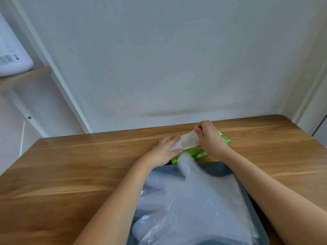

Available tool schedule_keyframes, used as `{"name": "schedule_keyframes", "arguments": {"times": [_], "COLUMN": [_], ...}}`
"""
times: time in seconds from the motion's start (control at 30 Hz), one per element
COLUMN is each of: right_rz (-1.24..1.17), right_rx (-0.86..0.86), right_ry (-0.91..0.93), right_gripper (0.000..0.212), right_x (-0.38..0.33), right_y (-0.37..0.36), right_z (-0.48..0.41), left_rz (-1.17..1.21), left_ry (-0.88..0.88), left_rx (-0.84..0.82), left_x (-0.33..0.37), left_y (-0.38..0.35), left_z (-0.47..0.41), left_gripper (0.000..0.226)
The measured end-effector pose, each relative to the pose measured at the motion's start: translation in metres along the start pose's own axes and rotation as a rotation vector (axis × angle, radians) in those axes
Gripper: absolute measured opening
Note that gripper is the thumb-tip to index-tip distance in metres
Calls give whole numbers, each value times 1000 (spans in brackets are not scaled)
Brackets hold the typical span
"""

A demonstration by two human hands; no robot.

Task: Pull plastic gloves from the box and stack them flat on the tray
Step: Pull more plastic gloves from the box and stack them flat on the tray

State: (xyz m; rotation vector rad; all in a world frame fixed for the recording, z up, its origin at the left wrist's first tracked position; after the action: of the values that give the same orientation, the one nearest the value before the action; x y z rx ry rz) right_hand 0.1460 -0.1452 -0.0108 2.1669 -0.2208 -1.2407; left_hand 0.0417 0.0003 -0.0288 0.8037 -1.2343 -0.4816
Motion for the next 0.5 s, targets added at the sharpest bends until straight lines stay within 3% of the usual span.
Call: {"name": "schedule_keyframes", "arguments": {"times": [0.13,0.2,0.27,0.4,0.5], "right_rz": [-151,-262,-345,-564,-672], "right_rx": [208,278,295,270,199], "right_ry": [-172,-195,-125,48,88], "right_gripper": [30,27,19,23,27], "right_x": [8,8,1,-29,-53], "right_y": [28,46,62,98,118], "right_z": [-16,-22,-26,-23,-8], "left_rz": [7,3,11,-18,180], "left_ry": [-7,-11,-4,33,58], "left_rx": [-11,-6,-6,-36,7], "left_x": [-2,-1,0,3,11], "left_y": [-1,-1,-1,1,12], "left_z": [-1,-1,-1,1,7], "left_gripper": [61,60,60,59,54]}}
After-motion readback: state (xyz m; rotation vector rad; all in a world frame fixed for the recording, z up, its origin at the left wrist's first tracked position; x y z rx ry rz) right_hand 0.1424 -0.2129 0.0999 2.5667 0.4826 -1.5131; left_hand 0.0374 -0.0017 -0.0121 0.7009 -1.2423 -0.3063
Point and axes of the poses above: each hand's wrist, its own z-axis away from the middle knuckle, its own y-axis out of the back of the hand, x = y × z, the point moved 2 cm from there along -z, towards the middle knuckle, and after that the axes turned 7 degrees about x, right-handed, at the moved point
